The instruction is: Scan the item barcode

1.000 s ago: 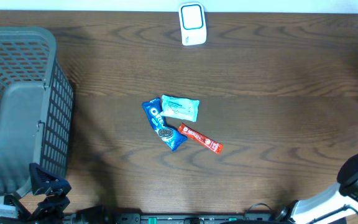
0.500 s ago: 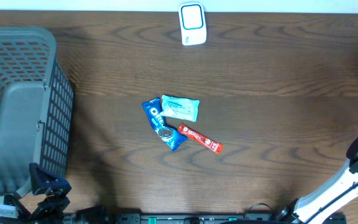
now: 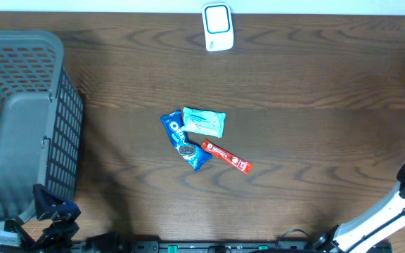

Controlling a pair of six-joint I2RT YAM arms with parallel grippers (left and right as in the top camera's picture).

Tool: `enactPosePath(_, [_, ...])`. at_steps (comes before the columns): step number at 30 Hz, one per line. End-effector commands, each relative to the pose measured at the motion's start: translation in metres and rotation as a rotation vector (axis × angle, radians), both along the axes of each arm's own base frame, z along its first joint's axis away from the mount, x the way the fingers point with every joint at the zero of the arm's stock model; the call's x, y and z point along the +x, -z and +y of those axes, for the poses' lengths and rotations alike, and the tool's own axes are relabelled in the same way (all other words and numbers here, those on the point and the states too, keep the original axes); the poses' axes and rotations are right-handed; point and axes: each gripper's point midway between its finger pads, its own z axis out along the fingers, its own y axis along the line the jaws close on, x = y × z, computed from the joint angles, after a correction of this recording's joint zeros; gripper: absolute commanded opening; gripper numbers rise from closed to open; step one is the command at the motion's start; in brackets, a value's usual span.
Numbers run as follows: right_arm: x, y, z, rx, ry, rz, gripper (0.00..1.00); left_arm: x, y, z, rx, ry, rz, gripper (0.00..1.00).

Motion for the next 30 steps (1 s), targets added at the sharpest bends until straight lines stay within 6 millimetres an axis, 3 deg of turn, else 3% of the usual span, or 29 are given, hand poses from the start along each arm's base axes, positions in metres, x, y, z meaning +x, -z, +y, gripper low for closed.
enactPosePath(1, [-0.018, 0.024, 0.01, 0.044, 0.018, 0.042, 0.18, -0.001, -0.001, 0.0, 0.015, 0.0, 0.007, 0.98])
enactPosePath(6, [-0.028, 0.068, 0.037, 0.161, 0.04, 0.005, 0.23, -0.001, -0.001, 0.0, 0.015, 0.0, 0.007, 0.98])
enactPosePath(10, [-0.031, 0.075, 0.039, 0.17, 0.033, 0.016, 0.43, -0.001, -0.001, 0.0, 0.015, 0.0, 0.007, 0.98])
enactPosePath(13, [-0.028, 0.068, 0.038, 0.177, -0.009, 0.051, 0.55, -0.001, -0.001, 0.0, 0.015, 0.0, 0.007, 0.98])
enactPosePath(18, [-0.012, 0.043, 0.041, 0.178, -0.075, 0.046, 0.64, -0.001, -0.001, 0.0, 0.015, -0.001, 0.007, 0.98])
enactPosePath(20, [0.004, 0.029, 0.046, 0.189, -0.137, 0.025, 0.74, -0.001, -0.001, 0.0, 0.015, 0.0, 0.007, 0.98])
enactPosePath(23, [0.035, 0.012, 0.064, 0.243, -0.262, -0.033, 0.82, -0.001, -0.001, 0.0, 0.015, 0.0, 0.007, 0.98])
enactPosePath(24, [0.062, 0.003, 0.087, 0.3, -0.367, -0.098, 0.83, -0.001, -0.001, 0.0, 0.015, 0.0, 0.007, 0.98])
enactPosePath(26, [0.092, -0.003, 0.119, 0.378, -0.493, -0.172, 0.85, -0.001, -0.001, 0.0, 0.015, 0.0, 0.007, 0.98])
enactPosePath(27, [0.124, -0.01, 0.166, 0.473, -0.639, -0.257, 0.86, -0.001, -0.001, 0.0, 0.015, 0.0, 0.007, 0.98])
enactPosePath(30, [0.164, -0.016, 0.25, 0.628, -0.891, -0.326, 0.86, -0.001, -0.001, 0.0, 0.015, 0.0, 0.007, 0.98])
